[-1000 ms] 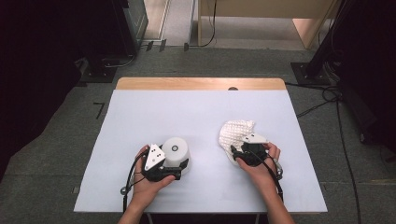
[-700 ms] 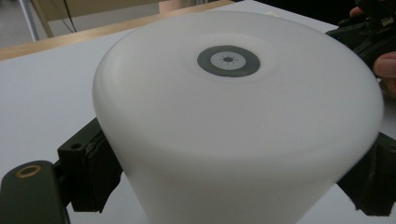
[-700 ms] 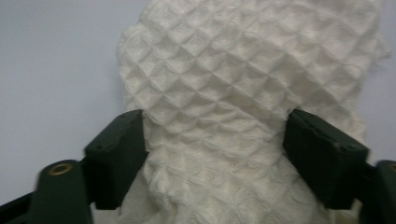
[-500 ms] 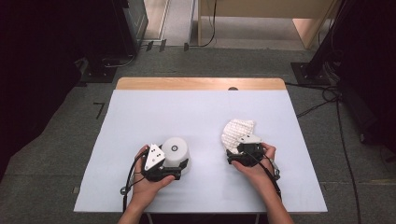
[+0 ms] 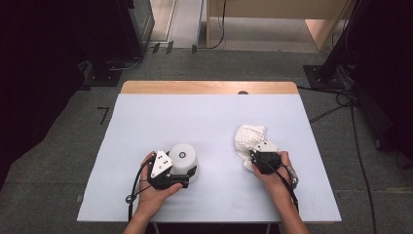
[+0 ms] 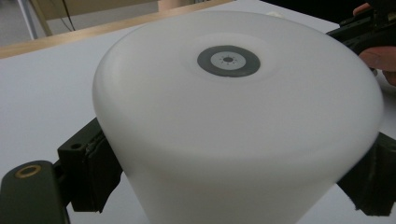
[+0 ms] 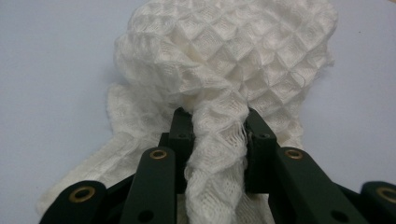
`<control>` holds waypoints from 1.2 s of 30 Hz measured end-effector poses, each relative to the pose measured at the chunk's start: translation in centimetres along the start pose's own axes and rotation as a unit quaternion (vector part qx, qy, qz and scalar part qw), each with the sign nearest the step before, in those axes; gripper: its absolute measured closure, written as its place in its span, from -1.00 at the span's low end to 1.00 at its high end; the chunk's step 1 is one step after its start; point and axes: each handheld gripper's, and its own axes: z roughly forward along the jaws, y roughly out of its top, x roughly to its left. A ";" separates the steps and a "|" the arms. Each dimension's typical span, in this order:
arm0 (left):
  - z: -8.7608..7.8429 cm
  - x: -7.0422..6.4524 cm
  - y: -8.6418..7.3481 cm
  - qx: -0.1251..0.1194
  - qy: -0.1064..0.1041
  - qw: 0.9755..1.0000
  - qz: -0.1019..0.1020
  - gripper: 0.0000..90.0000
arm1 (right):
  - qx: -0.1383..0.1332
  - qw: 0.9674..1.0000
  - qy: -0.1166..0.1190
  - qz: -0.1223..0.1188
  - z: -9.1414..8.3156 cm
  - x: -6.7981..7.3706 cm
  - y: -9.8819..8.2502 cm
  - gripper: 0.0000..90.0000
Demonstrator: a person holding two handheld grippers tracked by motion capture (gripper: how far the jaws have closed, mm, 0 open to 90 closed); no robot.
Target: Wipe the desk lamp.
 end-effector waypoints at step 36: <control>1.3 -0.1 0.1 -0.007 -0.067 0.997 -0.029 -0.81 | -0.183 0.959 0.215 -0.003 -5.6 9.4 3.2 0.74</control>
